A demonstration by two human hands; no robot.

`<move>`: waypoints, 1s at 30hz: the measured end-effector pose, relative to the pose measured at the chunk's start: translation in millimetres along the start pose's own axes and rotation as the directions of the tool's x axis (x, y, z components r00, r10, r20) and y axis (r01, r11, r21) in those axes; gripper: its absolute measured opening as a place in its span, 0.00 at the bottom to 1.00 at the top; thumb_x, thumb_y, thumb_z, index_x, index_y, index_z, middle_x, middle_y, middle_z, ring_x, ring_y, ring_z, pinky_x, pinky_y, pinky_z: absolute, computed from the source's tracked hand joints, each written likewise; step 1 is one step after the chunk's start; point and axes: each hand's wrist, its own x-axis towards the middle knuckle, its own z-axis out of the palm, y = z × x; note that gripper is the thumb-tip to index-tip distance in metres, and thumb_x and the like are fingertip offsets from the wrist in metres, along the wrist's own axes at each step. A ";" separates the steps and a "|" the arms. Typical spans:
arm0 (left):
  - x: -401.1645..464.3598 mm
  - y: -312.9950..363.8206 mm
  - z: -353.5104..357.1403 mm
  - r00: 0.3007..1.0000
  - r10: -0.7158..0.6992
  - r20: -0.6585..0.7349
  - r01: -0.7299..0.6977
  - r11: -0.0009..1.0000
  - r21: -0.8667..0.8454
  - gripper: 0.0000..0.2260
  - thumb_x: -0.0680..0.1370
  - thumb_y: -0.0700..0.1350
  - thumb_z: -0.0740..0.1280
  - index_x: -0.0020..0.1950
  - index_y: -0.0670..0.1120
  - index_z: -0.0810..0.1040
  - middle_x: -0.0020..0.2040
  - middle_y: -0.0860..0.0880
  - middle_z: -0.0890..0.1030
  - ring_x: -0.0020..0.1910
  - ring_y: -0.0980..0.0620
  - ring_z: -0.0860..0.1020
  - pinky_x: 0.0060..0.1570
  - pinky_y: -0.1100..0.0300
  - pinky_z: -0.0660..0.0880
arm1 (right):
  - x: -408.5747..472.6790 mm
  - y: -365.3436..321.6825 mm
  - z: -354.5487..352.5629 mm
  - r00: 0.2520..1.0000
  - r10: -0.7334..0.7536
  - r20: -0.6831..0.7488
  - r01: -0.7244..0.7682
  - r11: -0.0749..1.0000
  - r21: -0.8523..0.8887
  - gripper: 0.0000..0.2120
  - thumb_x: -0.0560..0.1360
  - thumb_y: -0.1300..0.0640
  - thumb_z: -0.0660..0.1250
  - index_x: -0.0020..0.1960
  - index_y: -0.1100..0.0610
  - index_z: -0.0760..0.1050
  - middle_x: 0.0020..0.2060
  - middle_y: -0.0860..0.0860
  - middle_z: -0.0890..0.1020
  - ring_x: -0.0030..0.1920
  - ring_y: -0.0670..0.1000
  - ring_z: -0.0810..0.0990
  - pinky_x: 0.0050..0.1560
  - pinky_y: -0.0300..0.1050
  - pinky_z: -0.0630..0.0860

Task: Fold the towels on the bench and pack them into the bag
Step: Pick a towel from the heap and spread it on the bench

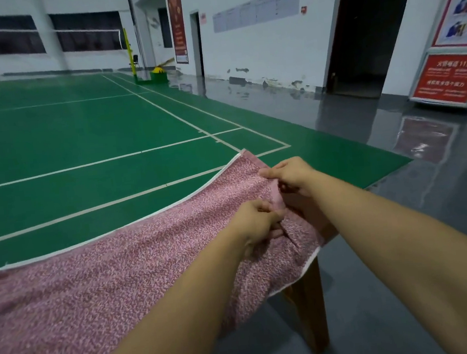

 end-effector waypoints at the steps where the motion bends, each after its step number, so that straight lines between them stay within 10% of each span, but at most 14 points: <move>1: -5.7 0.7 -0.2 1.000 -0.015 -0.007 0.014 0.994 -0.112 0.05 0.81 0.35 0.67 0.48 0.43 0.74 0.41 0.42 0.78 0.37 0.49 0.79 0.36 0.60 0.81 | -4.8 -2.6 -0.5 0.999 0.039 0.018 -0.040 0.994 0.106 0.16 0.70 0.52 0.79 0.49 0.62 0.82 0.29 0.49 0.79 0.28 0.46 0.73 0.32 0.41 0.73; 5: -29.6 8.2 -7.7 0.999 -0.035 -0.013 0.024 0.876 -0.482 0.15 0.83 0.29 0.55 0.64 0.46 0.66 0.52 0.38 0.78 0.51 0.43 0.79 0.47 0.52 0.82 | -12.9 -10.2 0.0 0.984 0.137 0.111 -0.170 0.900 0.402 0.12 0.73 0.55 0.77 0.44 0.61 0.77 0.23 0.48 0.74 0.25 0.45 0.71 0.25 0.36 0.74; 9: -45.5 20.7 -23.1 0.998 -0.018 -0.065 -0.021 0.833 -0.554 0.12 0.83 0.32 0.51 0.59 0.41 0.71 0.45 0.41 0.76 0.40 0.47 0.78 0.43 0.53 0.79 | -19.8 -15.9 4.1 0.988 0.089 0.129 -0.139 0.882 0.450 0.20 0.71 0.52 0.77 0.58 0.61 0.78 0.38 0.53 0.80 0.33 0.47 0.75 0.30 0.39 0.73; 12: -50.5 19.4 -36.2 0.981 -0.102 -0.162 0.009 0.872 -0.490 0.13 0.86 0.47 0.57 0.56 0.41 0.77 0.36 0.43 0.78 0.34 0.46 0.81 0.38 0.52 0.81 | -25.5 -19.2 13.4 0.993 0.024 0.114 -0.084 0.829 0.554 0.14 0.78 0.58 0.71 0.62 0.58 0.76 0.43 0.53 0.81 0.37 0.49 0.79 0.27 0.39 0.75; 16: -52.6 11.8 -53.0 0.972 -0.079 -0.219 0.026 0.972 -0.235 0.41 0.62 0.75 0.74 0.55 0.39 0.83 0.46 0.35 0.84 0.52 0.43 0.81 0.65 0.39 0.74 | -30.0 -25.8 32.7 0.992 -0.028 0.121 -0.055 0.776 0.628 0.06 0.78 0.60 0.70 0.54 0.58 0.80 0.44 0.53 0.83 0.40 0.48 0.82 0.37 0.39 0.81; 21: -77.2 9.6 -78.6 0.979 -0.048 -0.199 -0.009 0.961 -0.277 0.20 0.78 0.55 0.71 0.61 0.40 0.80 0.52 0.38 0.86 0.50 0.40 0.85 0.54 0.47 0.81 | -46.0 -42.7 58.9 0.991 -0.056 0.125 -0.042 0.742 0.669 0.09 0.77 0.54 0.72 0.52 0.60 0.82 0.48 0.53 0.83 0.46 0.51 0.81 0.36 0.39 0.80; 30: -173.9 10.5 -131.2 0.960 0.018 -0.278 -0.099 0.955 -0.278 0.14 0.85 0.49 0.61 0.58 0.41 0.80 0.52 0.42 0.85 0.50 0.46 0.81 0.58 0.48 0.77 | -88.0 -106.9 150.0 0.948 -0.226 0.225 0.035 0.774 0.632 0.22 0.81 0.40 0.60 0.51 0.56 0.84 0.47 0.51 0.83 0.46 0.50 0.79 0.46 0.45 0.74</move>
